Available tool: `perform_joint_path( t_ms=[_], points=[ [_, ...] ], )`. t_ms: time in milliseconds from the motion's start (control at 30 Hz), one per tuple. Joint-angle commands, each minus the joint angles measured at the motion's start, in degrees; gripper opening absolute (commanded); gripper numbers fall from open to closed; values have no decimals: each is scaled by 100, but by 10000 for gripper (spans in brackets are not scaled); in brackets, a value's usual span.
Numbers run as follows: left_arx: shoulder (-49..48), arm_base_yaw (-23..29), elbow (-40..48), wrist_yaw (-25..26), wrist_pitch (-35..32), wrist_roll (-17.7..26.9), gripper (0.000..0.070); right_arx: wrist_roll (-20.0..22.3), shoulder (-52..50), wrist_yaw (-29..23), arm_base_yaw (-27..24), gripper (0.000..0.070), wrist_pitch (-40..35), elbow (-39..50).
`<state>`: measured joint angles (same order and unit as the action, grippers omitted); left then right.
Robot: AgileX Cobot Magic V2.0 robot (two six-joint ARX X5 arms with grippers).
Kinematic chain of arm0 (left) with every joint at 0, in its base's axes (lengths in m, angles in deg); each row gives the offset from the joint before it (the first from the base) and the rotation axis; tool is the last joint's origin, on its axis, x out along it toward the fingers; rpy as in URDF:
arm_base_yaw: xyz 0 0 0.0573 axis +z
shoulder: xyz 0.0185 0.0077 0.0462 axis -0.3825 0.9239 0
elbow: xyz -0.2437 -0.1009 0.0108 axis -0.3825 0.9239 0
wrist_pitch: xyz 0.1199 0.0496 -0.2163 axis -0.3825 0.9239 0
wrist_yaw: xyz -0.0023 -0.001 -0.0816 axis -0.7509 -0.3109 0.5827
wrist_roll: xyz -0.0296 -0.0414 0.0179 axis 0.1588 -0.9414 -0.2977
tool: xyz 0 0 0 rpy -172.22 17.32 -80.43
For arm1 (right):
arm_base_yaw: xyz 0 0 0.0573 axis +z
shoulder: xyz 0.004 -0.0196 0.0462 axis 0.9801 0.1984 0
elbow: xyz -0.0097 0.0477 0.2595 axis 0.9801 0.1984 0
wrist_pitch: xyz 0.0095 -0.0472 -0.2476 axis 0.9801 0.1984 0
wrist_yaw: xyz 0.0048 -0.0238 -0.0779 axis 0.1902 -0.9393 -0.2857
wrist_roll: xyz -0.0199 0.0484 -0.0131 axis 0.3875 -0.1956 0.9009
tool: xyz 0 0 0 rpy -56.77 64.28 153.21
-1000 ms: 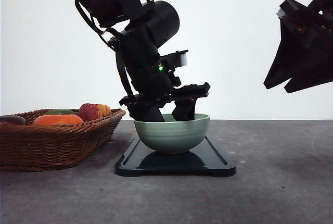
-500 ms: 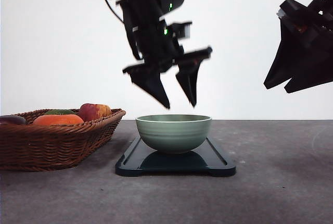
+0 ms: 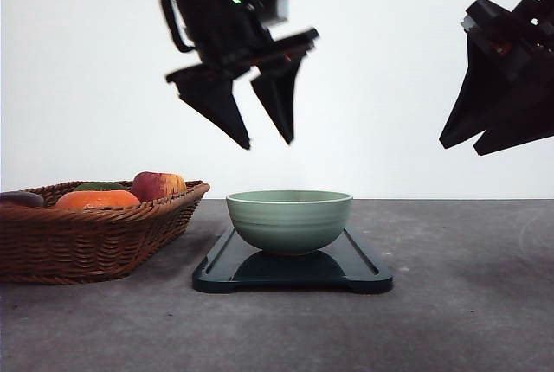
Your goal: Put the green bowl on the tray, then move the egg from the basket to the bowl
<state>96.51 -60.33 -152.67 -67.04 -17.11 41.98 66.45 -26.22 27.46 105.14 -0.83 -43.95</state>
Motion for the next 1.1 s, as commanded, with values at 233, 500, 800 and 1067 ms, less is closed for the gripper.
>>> perform_joint_path(
  t_ms=[233,500,800,1067],
  points=[
    [-1773,86,2052,2,-976,-361,390,-64,28,13,28,266,21,-20],
    [-3437,535,3600,-4,-989,-612,390,-64,28,42,28,266,80,-20],
    [-5127,1143,4753,-11,-798,-1062,388,-61,28,62,28,266,76,-20],
    [-5512,1366,4980,-18,-698,-1266,387,-40,28,208,28,268,75,-20]
  ],
)
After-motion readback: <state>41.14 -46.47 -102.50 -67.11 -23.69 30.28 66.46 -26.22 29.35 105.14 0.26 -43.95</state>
